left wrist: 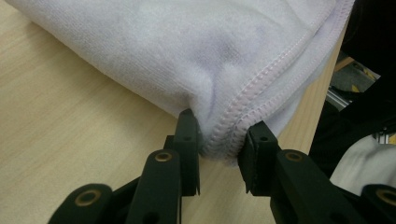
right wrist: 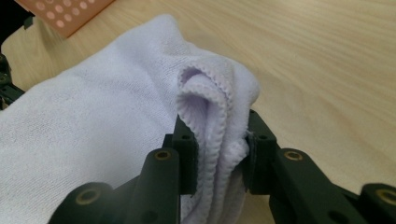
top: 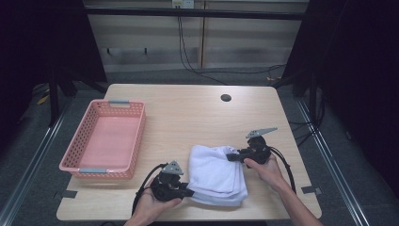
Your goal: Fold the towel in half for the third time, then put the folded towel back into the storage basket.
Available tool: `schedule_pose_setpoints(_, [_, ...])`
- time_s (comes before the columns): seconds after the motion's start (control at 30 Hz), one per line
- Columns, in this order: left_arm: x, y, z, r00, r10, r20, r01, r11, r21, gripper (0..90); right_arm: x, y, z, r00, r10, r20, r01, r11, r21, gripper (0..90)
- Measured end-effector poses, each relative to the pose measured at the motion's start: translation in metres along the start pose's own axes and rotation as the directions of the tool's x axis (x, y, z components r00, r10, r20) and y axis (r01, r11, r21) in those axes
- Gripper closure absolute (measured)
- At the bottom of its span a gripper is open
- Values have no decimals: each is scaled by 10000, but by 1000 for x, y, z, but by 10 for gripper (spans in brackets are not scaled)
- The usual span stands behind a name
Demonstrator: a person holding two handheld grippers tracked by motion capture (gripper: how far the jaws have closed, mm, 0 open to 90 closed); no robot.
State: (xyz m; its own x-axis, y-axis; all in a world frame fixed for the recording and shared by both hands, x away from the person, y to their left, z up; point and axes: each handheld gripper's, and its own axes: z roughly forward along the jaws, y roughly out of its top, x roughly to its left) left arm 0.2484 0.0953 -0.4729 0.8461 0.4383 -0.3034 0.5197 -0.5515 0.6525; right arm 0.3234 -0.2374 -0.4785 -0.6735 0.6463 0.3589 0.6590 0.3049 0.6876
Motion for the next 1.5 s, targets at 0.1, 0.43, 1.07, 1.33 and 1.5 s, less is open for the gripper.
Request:
schedule_pose_setpoints(0.1, [2,-1,0,10000,-72,-10,72,10000,-22,712,1,5,0,10000,-36,49,37,9999,-125,708])
schedule_pose_setpoints(0.43, [4,6,-8,9999,-34,-131,35,10000,55,713,2,10,4,9999,-90,114,90,10000,27,708])
schedule_pose_setpoints(1.07, [26,23,-52,9989,-306,-356,283,9976,-636,715,5,48,7,9993,-282,-252,267,9980,-573,709])
schedule_pose_setpoints(1.33, [27,26,-64,9980,-217,-588,184,9982,-562,714,12,67,10,9989,-388,-250,377,9983,-437,710])
schedule_pose_setpoints(1.5, [28,25,-71,9959,-288,-860,235,9978,-625,714,19,78,13,9983,-553,-175,545,9975,-455,711])
